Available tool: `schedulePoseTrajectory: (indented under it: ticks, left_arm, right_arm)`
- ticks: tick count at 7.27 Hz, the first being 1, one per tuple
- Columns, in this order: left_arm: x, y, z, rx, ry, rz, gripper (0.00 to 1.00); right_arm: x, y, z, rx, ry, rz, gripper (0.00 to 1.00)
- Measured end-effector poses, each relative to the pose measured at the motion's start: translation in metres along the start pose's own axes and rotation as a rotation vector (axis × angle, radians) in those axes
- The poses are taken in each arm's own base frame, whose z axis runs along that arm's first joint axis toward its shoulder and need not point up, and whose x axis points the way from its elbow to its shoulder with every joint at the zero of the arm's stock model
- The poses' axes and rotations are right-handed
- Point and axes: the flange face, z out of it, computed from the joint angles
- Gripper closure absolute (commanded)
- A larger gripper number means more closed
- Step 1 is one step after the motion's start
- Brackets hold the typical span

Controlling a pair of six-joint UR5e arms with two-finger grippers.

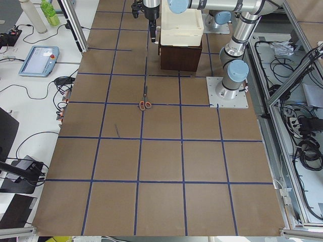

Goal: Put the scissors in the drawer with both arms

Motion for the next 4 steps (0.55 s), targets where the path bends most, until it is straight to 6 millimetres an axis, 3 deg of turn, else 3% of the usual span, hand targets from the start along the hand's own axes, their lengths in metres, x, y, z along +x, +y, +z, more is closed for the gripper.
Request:
schedulePoseTrajectory:
  ticks: [2, 4]
  left_arm:
    - [-0.006, -0.004, 0.004, 0.002, -0.002, -0.005, 0.00]
    - [-0.024, -0.009, 0.019, -0.023, -0.005, 0.062, 0.00]
  right_arm:
    - [-0.054, -0.043, 0.031, 0.033, -0.015, -0.219, 0.00]
    - [-0.072, -0.074, 0.046, 0.024, -0.064, -0.499, 0.00]
